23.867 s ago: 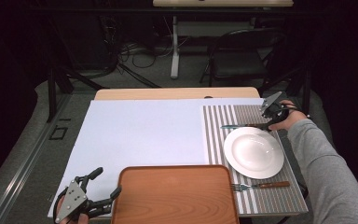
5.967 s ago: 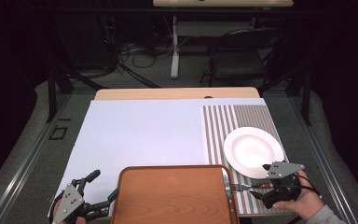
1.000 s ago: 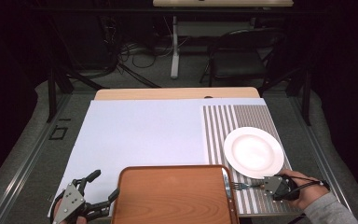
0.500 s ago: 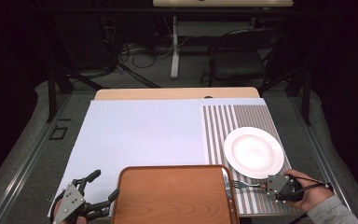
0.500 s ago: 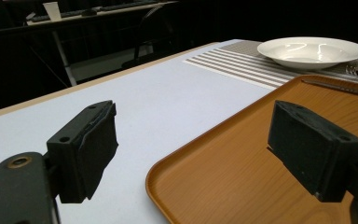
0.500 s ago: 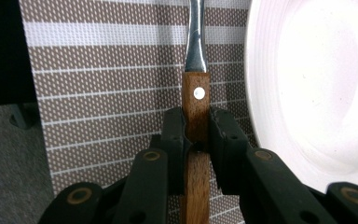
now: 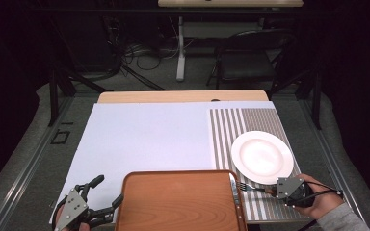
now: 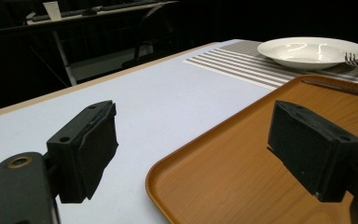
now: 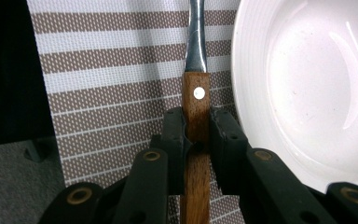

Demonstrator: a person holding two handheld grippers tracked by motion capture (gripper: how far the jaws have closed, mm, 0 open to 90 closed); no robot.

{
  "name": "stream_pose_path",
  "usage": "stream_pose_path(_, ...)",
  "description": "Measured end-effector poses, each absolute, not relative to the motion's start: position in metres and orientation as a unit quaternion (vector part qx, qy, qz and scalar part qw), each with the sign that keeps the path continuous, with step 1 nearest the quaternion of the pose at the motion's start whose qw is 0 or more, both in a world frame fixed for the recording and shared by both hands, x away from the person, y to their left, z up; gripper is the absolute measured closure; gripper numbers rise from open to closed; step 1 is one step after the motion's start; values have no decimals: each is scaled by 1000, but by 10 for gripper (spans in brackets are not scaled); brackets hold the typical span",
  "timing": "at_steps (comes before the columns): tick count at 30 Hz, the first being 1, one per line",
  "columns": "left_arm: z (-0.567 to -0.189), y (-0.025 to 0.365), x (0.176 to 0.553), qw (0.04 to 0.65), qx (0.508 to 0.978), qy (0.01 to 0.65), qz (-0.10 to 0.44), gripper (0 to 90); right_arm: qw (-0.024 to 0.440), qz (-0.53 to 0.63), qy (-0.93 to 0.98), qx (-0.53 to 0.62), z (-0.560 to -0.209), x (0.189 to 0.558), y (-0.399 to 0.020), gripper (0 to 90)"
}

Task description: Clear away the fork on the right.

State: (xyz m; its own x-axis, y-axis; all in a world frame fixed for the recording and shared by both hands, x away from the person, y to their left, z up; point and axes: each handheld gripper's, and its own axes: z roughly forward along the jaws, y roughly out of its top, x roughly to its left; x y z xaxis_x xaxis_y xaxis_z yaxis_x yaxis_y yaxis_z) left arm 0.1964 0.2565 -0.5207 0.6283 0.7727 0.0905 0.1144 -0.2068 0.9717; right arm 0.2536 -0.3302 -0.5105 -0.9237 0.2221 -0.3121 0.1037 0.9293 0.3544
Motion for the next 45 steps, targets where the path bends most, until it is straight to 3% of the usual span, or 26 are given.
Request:
stream_pose_path(10, -521, 256, 196, 548, 717, 310, 300, 152, 180, 194, 959, 105, -508, 254, -331, 772)
stream_pose_path(22, -521, 256, 197, 547, 716, 312, 300, 152, 152, 270, 930, 197, -499, 252, -328, 772)
stream_pose_path(45, -521, 257, 196, 551, 714, 311, 299, 152, 117, 382, 864, 307, -478, 221, -270, 772)
